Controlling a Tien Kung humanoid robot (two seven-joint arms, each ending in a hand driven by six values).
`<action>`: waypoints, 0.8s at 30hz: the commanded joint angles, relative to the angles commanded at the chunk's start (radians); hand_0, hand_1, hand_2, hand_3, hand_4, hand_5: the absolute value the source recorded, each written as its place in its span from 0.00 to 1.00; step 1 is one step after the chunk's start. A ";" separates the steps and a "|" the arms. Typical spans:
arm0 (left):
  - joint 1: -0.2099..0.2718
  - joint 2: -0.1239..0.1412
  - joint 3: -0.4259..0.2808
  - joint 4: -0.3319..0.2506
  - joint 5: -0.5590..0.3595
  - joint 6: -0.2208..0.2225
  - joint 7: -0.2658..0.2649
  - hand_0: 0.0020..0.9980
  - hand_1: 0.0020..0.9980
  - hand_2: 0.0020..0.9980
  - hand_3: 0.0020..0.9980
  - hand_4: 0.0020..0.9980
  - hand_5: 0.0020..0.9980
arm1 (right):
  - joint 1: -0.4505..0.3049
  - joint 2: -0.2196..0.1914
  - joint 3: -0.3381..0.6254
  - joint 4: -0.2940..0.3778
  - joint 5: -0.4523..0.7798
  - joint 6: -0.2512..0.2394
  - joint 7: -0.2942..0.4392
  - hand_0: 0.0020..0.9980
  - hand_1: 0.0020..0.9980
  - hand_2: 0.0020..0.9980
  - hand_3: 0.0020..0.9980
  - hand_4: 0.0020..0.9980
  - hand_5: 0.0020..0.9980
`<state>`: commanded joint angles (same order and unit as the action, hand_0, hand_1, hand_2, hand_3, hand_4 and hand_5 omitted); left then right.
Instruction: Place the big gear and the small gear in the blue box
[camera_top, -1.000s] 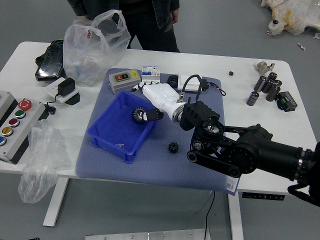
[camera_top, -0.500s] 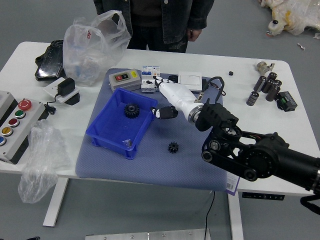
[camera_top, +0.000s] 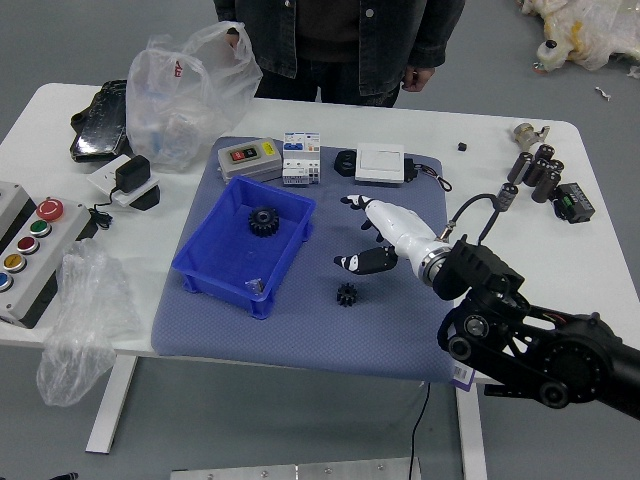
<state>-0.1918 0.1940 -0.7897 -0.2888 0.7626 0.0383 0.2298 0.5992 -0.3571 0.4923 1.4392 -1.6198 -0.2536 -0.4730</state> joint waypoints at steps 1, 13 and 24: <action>0.000 0.000 -0.001 0.000 0.001 0.000 0.000 0.67 0.60 0.62 0.79 0.74 0.49 | -0.005 -0.003 -0.002 0.004 0.003 -0.005 -0.001 0.47 0.67 0.87 0.92 0.85 0.26; -0.004 0.012 -0.012 0.000 0.021 -0.002 0.005 0.67 0.60 0.62 0.79 0.74 0.49 | -0.039 -0.008 -0.047 -0.006 0.134 -0.065 0.010 0.45 0.67 0.91 0.94 0.83 0.25; -0.010 0.011 -0.018 0.000 0.032 -0.004 0.007 0.67 0.60 0.62 0.79 0.74 0.49 | -0.042 -0.011 -0.038 -0.015 0.151 -0.069 0.010 0.46 0.69 0.96 1.00 0.84 0.25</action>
<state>-0.2016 0.2053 -0.8072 -0.2884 0.7941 0.0348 0.2369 0.5575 -0.3680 0.4540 1.4246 -1.4686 -0.3225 -0.4632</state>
